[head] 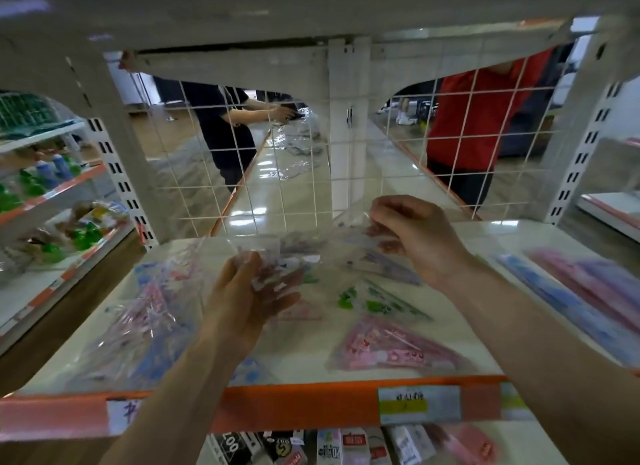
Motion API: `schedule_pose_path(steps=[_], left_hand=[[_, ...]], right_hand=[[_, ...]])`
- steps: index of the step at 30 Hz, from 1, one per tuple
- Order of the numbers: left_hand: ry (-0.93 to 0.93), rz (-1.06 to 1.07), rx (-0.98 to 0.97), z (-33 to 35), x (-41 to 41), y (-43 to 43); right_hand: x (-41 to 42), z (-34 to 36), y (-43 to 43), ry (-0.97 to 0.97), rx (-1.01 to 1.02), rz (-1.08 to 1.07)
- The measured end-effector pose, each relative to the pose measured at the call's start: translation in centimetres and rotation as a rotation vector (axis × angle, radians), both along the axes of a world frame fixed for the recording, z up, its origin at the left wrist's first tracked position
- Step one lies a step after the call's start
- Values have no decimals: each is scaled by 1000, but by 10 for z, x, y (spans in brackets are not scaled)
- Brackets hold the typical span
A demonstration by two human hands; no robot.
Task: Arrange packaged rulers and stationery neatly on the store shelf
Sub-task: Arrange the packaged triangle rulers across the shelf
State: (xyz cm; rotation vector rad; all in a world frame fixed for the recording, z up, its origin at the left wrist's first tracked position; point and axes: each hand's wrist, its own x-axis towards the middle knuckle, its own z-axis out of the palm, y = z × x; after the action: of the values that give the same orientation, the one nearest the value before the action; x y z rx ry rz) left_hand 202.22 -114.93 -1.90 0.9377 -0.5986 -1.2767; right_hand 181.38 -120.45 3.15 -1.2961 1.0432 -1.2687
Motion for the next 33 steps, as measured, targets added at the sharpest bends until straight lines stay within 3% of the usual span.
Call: schedule_pose_path(steps=[10,14,18,23,33], left_hand=[[-29,-171,2,22,-5,-10],[-66,-126,10,22,9,-20],[-28,-77,33,28,30,-31],[54,25,162,34,46,-52],[49,191,266,23,86,-62]], right_hand=[[42,-12,-12,227,-174,10],[49,-15,-25,313,-178,66],[49,-14,-37,595,-283,152],[66,-13,-49,814,-404,223],[81,-35,-86,970,-420,146]])
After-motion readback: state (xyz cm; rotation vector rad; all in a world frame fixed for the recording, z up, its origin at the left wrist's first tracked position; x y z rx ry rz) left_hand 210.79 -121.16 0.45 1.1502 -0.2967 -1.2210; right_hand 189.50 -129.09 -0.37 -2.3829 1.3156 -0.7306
